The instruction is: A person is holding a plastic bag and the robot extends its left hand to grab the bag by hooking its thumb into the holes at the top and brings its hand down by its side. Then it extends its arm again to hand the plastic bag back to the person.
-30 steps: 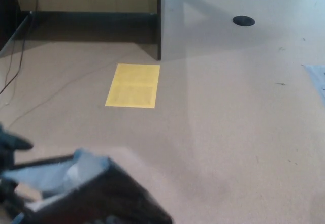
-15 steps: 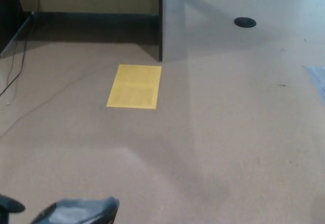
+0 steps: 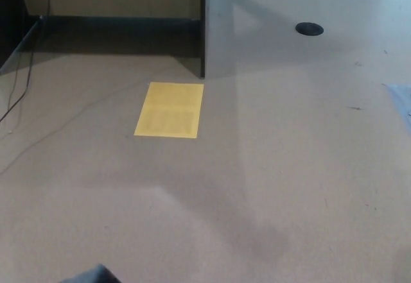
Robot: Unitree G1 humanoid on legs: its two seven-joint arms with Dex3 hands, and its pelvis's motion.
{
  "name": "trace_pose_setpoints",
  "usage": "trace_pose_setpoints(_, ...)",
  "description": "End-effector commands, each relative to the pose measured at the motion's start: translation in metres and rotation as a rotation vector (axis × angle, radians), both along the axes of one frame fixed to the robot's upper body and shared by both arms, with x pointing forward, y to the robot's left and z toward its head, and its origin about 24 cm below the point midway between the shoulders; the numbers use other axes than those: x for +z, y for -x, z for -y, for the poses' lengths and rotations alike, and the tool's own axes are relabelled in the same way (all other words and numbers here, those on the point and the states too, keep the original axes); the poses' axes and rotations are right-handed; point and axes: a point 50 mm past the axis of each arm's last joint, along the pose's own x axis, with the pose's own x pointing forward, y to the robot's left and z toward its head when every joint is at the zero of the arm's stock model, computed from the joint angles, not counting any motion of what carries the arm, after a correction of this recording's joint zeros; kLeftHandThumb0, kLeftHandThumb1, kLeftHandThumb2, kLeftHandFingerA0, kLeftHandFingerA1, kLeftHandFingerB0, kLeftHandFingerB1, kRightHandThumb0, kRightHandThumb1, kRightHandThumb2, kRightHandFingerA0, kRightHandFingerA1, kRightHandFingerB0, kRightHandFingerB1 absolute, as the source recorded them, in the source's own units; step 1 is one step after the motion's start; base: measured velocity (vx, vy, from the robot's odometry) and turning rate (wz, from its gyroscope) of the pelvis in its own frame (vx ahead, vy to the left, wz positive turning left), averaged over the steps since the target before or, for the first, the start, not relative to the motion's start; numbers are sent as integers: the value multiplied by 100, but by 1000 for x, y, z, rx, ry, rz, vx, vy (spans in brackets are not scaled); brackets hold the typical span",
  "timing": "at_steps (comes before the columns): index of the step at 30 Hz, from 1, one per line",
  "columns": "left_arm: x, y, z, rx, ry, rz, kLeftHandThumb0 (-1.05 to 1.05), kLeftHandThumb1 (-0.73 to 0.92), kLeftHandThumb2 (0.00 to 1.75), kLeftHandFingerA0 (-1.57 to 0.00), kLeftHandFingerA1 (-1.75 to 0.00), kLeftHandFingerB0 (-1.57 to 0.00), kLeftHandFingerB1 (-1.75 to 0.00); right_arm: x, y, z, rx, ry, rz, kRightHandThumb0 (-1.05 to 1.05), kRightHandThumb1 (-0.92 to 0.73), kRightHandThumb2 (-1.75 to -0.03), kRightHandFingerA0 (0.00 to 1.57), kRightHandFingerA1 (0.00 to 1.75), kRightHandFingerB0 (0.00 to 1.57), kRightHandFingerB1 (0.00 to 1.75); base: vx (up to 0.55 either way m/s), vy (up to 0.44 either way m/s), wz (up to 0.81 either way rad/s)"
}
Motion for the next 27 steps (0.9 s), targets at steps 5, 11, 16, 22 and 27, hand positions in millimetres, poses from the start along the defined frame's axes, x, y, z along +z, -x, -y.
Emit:
trace_pose_setpoints(5, -17, 18, -20, 132, 29, -124, -2, 75, 62, -88, -162, -85, -110, -3, 10, 9, -31, 25, -32, -29, -68, -60, 81, 67, 64, 45, 0, 0, 0)
trace_pose_setpoints(11, -22, 20, -20, 110, 37, -194, -12, 72, 62, -90, -160, -90, -83, -3, 10, 9, -31, 26, -31, -29, -68, -60, 82, 72, 64, 45, 0, 0, 0)
trace_pose_setpoints(16, -15, 11, -11, 45, 72, -101, -5, 75, 79, -80, -170, -70, -138, -2, 9, 10, -14, 45, -34, -30, -68, -60, 82, 71, 63, 44, 0, 0, 0)
trace_pose_setpoints(22, 0, -6, -4, -17, 75, 4, 0, 69, 84, -79, -164, -74, -138, -2, 11, 11, -26, 35, -26, -31, -66, -60, 84, 72, 61, 44, 0, 0, 0)
trace_pose_setpoints(27, 25, -30, -7, -33, 110, 95, -3, 76, 80, -86, -156, -78, -119, 2, 3, 13, -25, 39, -12, -34, -57, -88, 80, 83, 59, 60, 0, 0, 0)
